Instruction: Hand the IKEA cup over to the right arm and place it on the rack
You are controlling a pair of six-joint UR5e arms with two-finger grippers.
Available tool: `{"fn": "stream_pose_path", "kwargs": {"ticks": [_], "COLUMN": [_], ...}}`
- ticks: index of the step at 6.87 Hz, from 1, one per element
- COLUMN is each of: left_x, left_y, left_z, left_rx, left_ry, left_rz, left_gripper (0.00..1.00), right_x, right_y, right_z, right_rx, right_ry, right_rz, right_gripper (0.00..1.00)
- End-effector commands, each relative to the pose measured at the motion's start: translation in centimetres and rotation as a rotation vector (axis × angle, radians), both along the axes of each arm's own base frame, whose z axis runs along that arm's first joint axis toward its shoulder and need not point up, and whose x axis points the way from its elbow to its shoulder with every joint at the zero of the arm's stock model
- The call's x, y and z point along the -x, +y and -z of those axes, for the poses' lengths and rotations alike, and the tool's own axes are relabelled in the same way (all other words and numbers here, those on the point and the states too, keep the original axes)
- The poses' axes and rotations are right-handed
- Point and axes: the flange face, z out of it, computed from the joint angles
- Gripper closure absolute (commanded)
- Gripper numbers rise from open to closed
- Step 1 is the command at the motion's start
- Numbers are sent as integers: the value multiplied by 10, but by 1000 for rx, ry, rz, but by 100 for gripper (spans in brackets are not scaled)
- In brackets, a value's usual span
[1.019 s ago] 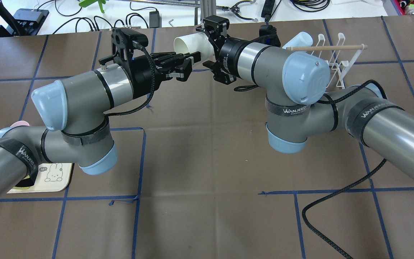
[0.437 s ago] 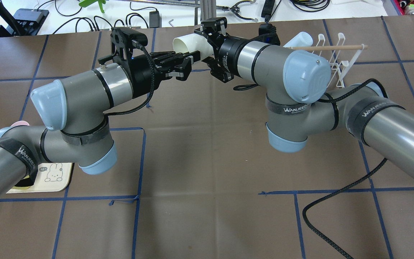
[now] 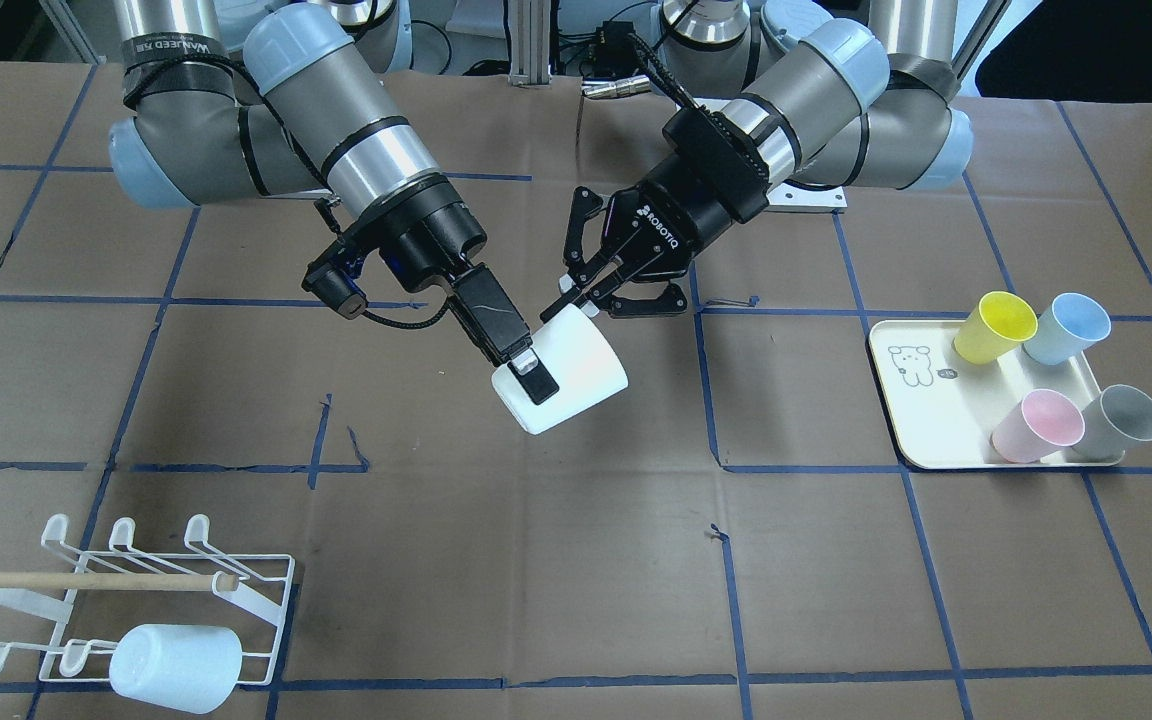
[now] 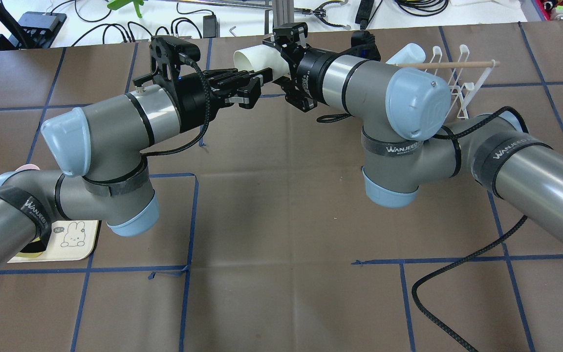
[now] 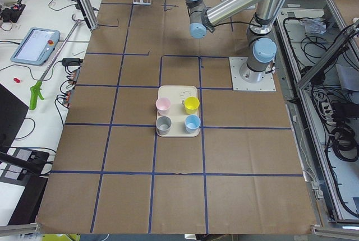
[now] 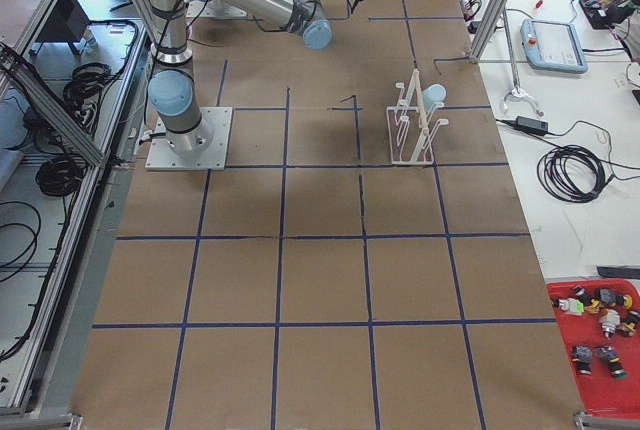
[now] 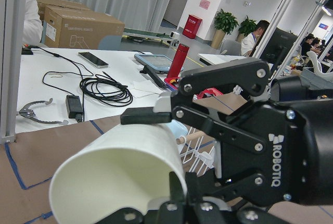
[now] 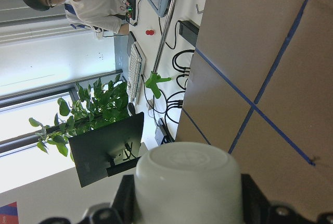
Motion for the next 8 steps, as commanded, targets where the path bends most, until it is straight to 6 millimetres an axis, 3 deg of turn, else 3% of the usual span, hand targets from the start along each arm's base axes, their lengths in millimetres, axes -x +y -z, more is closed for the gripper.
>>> {"fn": "stream_pose_path", "kwargs": {"ticks": [1,2,4,5,7,8], "left_x": [-1,-4,-12,-30,-89,-110], "left_y": [-1,-3,-5,-6,19,17], "left_z": [-1,0,1,-7,-10,-15], "left_rx": [-17,-33,-42,-28,-37,-85], "left_ry": [15,27,30,33,40,42], "left_rz": [-12,-24,-42,-79,-212,-267], "left_gripper": [22,8,1,1,1,1], "right_x": [0,0,0,1,5,12], "right_y": [1,1,1,1,-10,-18], "right_z": [-1,-1,-1,-1,1,-7], "right_rx": [3,3,6,9,30,76], "right_ry": [0,0,-1,2,23,59], "right_rz": [0,0,0,0,6,9], "right_gripper": [66,66,67,68,78,81]}}
